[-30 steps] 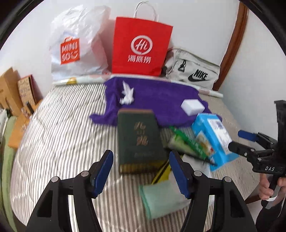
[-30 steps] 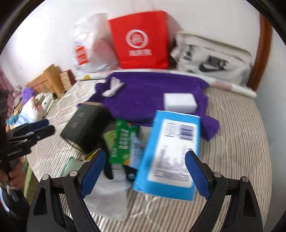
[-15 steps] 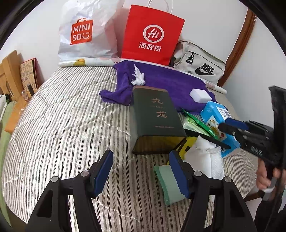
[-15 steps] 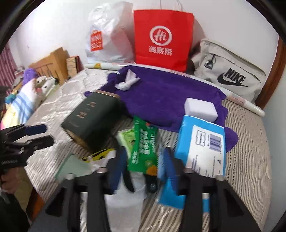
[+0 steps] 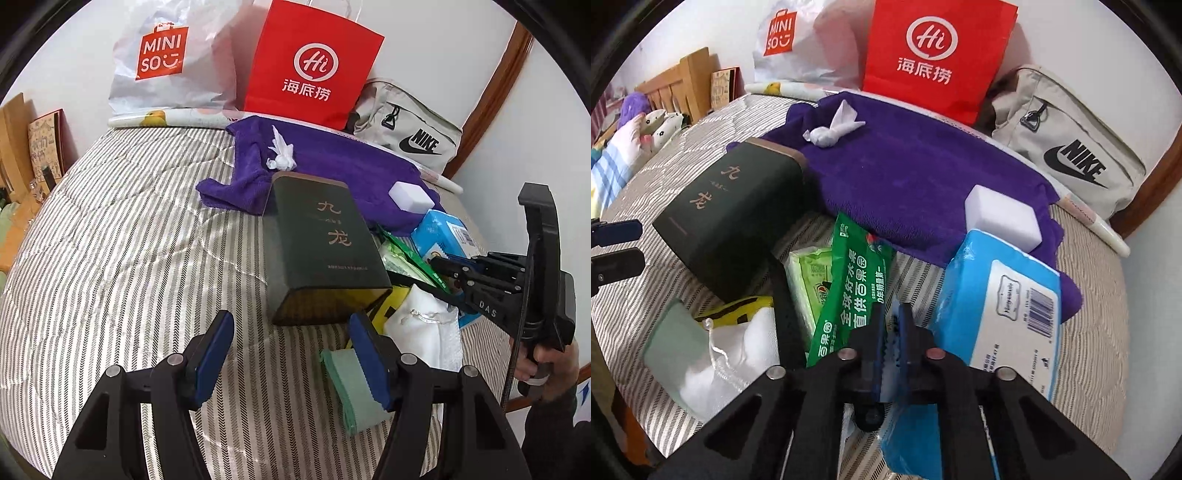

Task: Organize soft objects
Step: 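Grasp the fruit-print sticker card with the right tool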

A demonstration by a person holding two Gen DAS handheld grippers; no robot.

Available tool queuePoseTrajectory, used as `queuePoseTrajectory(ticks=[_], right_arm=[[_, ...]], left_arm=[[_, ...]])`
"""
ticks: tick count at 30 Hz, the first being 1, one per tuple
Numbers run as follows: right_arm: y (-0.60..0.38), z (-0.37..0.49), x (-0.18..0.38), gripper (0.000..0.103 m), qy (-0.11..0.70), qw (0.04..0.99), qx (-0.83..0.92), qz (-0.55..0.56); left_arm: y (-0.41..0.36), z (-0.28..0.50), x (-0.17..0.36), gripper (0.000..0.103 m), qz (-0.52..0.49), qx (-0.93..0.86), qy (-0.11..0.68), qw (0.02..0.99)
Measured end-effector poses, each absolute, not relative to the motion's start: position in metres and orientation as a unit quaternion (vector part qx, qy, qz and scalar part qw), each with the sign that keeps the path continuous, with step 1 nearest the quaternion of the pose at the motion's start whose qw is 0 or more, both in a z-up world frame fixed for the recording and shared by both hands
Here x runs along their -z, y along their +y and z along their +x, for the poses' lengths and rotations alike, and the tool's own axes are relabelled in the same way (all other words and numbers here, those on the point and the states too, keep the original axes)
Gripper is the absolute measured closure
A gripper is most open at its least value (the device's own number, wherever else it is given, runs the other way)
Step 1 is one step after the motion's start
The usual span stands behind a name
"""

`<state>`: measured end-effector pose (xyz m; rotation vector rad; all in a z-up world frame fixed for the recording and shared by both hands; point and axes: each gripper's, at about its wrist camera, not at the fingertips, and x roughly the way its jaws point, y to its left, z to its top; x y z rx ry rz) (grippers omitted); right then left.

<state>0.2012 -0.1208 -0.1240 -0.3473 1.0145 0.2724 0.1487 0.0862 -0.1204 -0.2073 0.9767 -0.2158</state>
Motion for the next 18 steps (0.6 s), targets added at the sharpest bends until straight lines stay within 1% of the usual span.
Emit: queuePoseTrajectory(ticks=[4, 12, 18], right_arm=[[-0.128, 0.194, 0.111, 0.101, 0.464, 0.864, -0.132, -0.147], [-0.148, 0.155, 0.066, 0.101, 0.421, 0.888, -0.169, -0.08], [-0.172, 0.123, 0.05, 0.101, 0.405, 0.897, -0.168, -0.053]], left_arm=[[0.083, 0.145, 0.122, 0.04, -0.091, 0.101, 0.472, 0.871], [0.067, 0.136, 0.12, 0.04, -0.083, 0.11, 0.476, 0.868], [0.055, 0.119, 0.127, 0.04, -0.074, 0.12, 0.485, 0.863]])
